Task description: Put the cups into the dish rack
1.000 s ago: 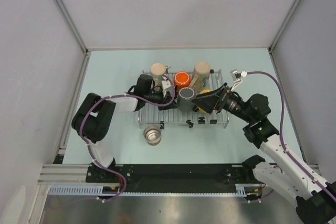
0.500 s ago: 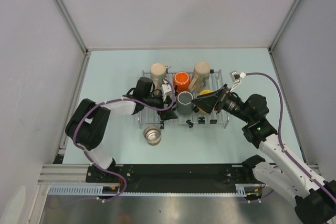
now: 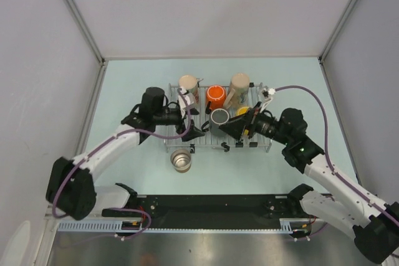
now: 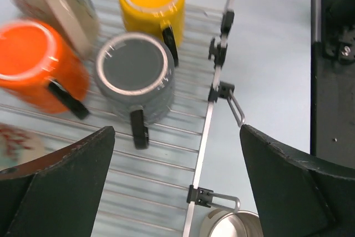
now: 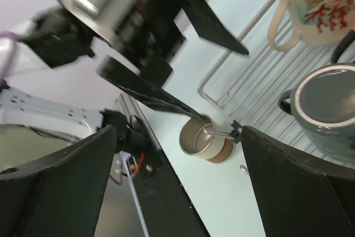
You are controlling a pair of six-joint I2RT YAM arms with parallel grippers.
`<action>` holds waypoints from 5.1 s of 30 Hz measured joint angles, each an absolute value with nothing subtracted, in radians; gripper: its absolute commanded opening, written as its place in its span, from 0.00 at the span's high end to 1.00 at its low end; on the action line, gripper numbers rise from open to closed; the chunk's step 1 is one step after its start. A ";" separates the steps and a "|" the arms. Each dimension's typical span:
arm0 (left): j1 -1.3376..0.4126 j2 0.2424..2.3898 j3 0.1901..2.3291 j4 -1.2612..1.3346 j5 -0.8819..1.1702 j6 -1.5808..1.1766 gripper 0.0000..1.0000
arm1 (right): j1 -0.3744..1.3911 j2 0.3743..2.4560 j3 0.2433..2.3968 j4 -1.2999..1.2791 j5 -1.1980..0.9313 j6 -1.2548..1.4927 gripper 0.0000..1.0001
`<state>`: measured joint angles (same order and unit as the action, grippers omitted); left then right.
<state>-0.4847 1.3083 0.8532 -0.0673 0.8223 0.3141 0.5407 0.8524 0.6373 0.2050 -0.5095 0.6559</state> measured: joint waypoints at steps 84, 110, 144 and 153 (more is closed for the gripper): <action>-0.072 1.184 0.885 -0.430 1.415 0.313 0.00 | 0.704 1.068 0.554 0.896 -0.831 0.838 1.00; -0.547 1.111 0.878 -0.353 1.182 0.306 0.00 | 0.664 1.083 0.554 0.880 -0.846 0.837 1.00; -0.619 1.042 0.813 -0.175 0.917 0.166 0.00 | 0.881 1.021 0.632 0.490 -0.501 0.445 1.00; -0.603 1.042 0.813 -0.197 0.937 0.193 0.07 | 0.838 0.960 0.607 0.472 -0.456 0.453 1.00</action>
<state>-0.6025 1.0424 0.8135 -0.1970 0.9371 0.1932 0.8383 0.9604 0.6067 0.4717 -0.4564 0.4534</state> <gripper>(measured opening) 0.994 0.126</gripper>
